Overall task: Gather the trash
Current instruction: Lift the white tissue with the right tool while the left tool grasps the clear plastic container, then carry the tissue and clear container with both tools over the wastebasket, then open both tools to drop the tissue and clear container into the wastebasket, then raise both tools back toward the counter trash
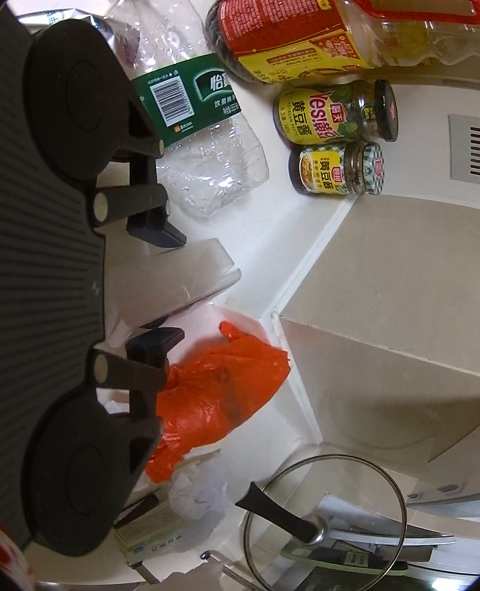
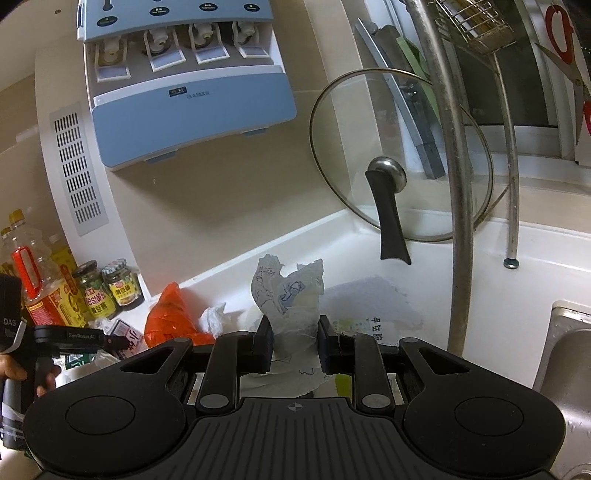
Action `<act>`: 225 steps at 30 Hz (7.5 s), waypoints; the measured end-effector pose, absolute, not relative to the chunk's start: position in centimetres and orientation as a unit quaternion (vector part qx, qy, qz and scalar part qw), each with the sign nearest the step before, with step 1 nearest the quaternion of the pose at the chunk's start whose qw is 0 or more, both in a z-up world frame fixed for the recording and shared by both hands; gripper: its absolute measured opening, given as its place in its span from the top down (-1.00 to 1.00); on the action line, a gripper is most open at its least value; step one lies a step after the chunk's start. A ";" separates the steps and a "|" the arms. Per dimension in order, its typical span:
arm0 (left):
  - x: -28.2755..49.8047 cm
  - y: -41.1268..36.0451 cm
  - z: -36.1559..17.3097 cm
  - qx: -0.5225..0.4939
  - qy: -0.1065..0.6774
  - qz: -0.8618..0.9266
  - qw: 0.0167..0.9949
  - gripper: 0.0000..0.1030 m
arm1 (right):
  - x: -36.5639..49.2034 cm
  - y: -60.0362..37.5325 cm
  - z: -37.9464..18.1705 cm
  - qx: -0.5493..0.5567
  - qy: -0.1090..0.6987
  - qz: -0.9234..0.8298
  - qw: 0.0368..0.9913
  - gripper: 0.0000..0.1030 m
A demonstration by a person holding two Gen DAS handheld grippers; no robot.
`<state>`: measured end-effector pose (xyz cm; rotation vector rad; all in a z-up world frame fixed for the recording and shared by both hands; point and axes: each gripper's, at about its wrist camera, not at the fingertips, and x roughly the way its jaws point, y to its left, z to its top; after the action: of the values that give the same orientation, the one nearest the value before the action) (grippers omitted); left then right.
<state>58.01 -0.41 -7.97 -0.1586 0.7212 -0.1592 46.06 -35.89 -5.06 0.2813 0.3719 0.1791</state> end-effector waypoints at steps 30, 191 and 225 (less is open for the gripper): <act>42.0 -2.1 -3.6 -0.085 0.329 -0.117 0.933 0.28 | 39.0 -34.2 -5.6 0.147 0.200 0.195 0.949 0.53; 17.5 3.2 -14.2 -0.193 0.446 0.107 0.867 0.32 | 28.7 -20.4 -18.7 0.050 0.440 0.355 0.823 -0.10; 30.0 7.3 -2.9 -0.116 0.335 0.033 0.934 0.32 | 39.2 -25.6 -8.4 0.112 0.295 0.237 0.919 -0.11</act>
<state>29.96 7.32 -2.90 -0.2381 0.6857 0.0671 39.25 -25.58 -8.38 0.2312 0.6057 0.4876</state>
